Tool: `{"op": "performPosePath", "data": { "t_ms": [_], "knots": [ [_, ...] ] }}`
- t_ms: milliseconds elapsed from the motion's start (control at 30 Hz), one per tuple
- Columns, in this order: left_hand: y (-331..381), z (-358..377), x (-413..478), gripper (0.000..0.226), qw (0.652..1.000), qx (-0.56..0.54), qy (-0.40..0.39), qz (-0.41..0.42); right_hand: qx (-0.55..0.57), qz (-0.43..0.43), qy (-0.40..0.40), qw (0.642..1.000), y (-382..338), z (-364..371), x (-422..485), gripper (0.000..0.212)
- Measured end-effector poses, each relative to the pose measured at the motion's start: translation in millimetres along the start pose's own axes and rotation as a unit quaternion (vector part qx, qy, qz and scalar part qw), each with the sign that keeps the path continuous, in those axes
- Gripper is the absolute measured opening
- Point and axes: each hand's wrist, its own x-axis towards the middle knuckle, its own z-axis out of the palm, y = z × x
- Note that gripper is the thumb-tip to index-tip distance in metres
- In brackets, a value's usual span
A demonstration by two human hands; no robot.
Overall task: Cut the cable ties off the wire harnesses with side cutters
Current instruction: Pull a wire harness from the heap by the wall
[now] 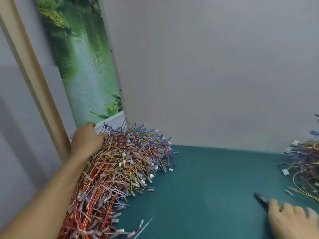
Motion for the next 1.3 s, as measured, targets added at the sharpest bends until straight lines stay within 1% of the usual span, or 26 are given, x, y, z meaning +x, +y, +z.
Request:
{"op": "performPosePath", "data": {
  "t_ms": [33,67,133,167,233,300,333,400,467,500,533,600,667,700,733,800,833,900,933,1000,1033,1100,1133,1167,1233,1300],
  "knots": [
    [1,2,4,0.066,1.000,0.004,-0.009,0.011,-0.019,0.003,0.016,1.000,-1,3,-1,0.049],
    [4,2,4,0.065,0.999,0.010,-0.028,0.026,0.007,0.014,0.037,0.999,-6,-1,-6,0.052],
    [8,4,5,0.055,0.997,0.006,-0.062,0.053,0.071,-0.003,0.059,0.996,-2,-10,-12,0.055],
    [8,7,9,0.047,0.996,-0.001,-0.069,0.065,0.056,-0.016,0.068,0.996,0,-4,-17,0.052],
    [9,9,13,0.028,0.994,-0.033,-0.073,0.080,0.082,-0.019,0.220,0.972,8,15,-30,0.034],
    [13,1,17,0.023,0.990,-0.109,-0.056,0.072,0.087,-0.034,0.276,0.957,2,18,-42,0.032],
    [19,-6,20,0.024,0.983,-0.168,-0.043,0.055,0.077,-0.047,0.276,0.957,-1,21,-46,0.036],
    [36,-26,21,0.022,0.950,-0.310,-0.020,0.033,0.104,-0.059,0.272,0.955,-4,32,-47,0.040],
    [58,-48,18,0.021,0.908,-0.415,0.005,0.052,0.138,-0.065,0.241,0.959,-6,35,-49,0.044],
    [69,-55,11,0.021,0.897,-0.436,0.017,0.076,0.154,-0.070,0.227,0.959,-5,39,-47,0.047],
    [79,-57,0,0.020,0.895,-0.432,0.024,0.106,0.167,-0.075,0.215,0.959,-4,38,-47,0.050],
    [91,-42,-28,0.016,0.919,-0.355,0.008,0.173,0.189,-0.082,0.189,0.960,-4,31,-50,0.055],
    [95,-11,-64,0.022,0.949,-0.203,-0.069,0.231,0.178,-0.082,0.177,0.964,-4,29,-55,0.055],
    [94,7,-83,0.029,0.948,-0.124,-0.133,0.260,0.171,-0.084,0.173,0.966,-5,23,-57,0.055],
    [89,21,-103,0.036,0.932,-0.052,-0.189,0.304,0.159,-0.079,0.157,0.971,-4,18,-60,0.056],
    [77,34,-137,0.045,0.872,0.025,-0.231,0.432,0.136,-0.062,0.144,0.978,1,18,-61,0.057],
    [70,35,-149,0.042,0.842,0.013,-0.221,0.492,0.136,-0.075,0.111,0.982,2,14,-63,0.056],
    [55,34,-162,0.026,0.821,-0.070,-0.133,0.550,0.092,-0.112,0.066,0.987,0,1,-60,0.052],
    [48,33,-161,0.022,0.833,-0.104,-0.069,0.539,0.063,-0.107,0.086,0.989,-1,-3,-59,0.055],
    [41,29,-149,0.019,0.894,-0.096,0.030,0.437,0.049,-0.119,0.137,0.982,-3,-7,-60,0.061],
    [39,27,-140,0.023,0.926,-0.062,0.055,0.368,0.056,-0.099,0.104,0.988,-6,-7,-60,0.062],
    [36,27,-119,0.041,0.969,0.017,0.043,0.245,0.178,-0.018,0.151,0.972,-13,3,-62,0.053],
    [35,27,-108,0.050,0.978,0.049,0.020,0.201,0.251,0.011,0.155,0.955,-18,-2,-66,0.049],
    [36,28,-98,0.056,0.983,0.081,-0.003,0.166,0.279,0.028,0.162,0.946,-22,-6,-67,0.046],
    [40,30,-81,0.053,0.980,0.150,-0.050,0.120,0.230,0.015,0.158,0.960,-19,0,-67,0.037],
    [47,33,-73,0.043,0.968,0.199,-0.094,0.117,0.196,-0.007,0.150,0.969,-8,5,-63,0.039]
  ]
}}
